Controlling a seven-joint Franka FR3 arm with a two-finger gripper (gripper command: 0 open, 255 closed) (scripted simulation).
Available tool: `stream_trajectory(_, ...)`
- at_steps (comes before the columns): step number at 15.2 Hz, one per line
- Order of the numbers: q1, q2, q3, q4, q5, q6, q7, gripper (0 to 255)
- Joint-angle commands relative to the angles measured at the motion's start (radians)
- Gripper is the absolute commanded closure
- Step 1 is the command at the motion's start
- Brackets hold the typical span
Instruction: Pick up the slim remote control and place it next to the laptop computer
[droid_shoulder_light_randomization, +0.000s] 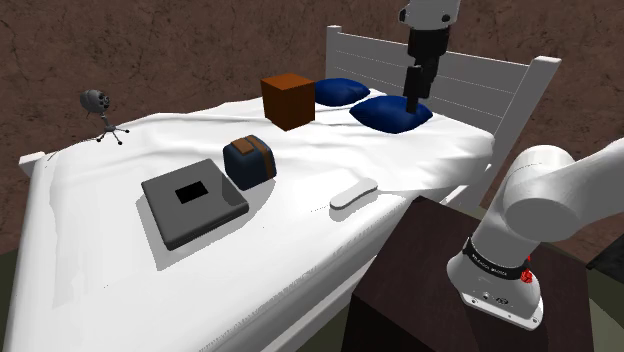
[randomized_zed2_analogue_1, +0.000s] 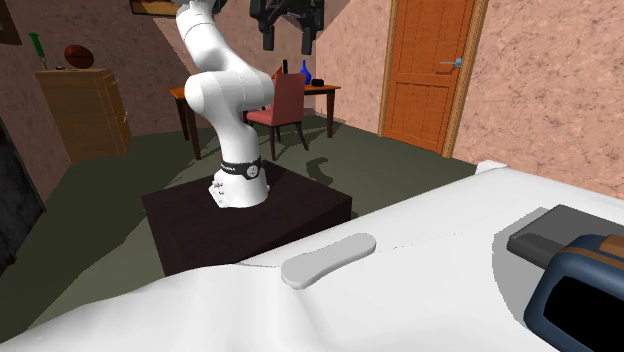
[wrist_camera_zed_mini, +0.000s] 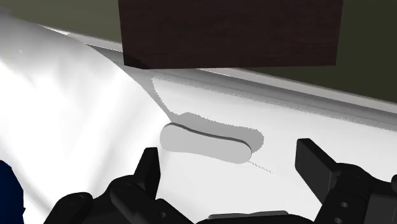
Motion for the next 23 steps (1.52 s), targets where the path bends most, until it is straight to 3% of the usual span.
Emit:
stream_trajectory(1,0.0,0.0,0.0,0.0,0.0,0.0,0.0,0)
stream_trajectory(12,0.107,0.113,-0.197,-0.262,-0.131,0.426,-0.461,0)
stream_trajectory(18,0.176,0.286,-0.311,-0.324,-0.175,0.688,-0.711,0)
stream_trajectory(23,0.255,0.483,-0.403,-0.332,-0.158,0.913,-0.941,0)
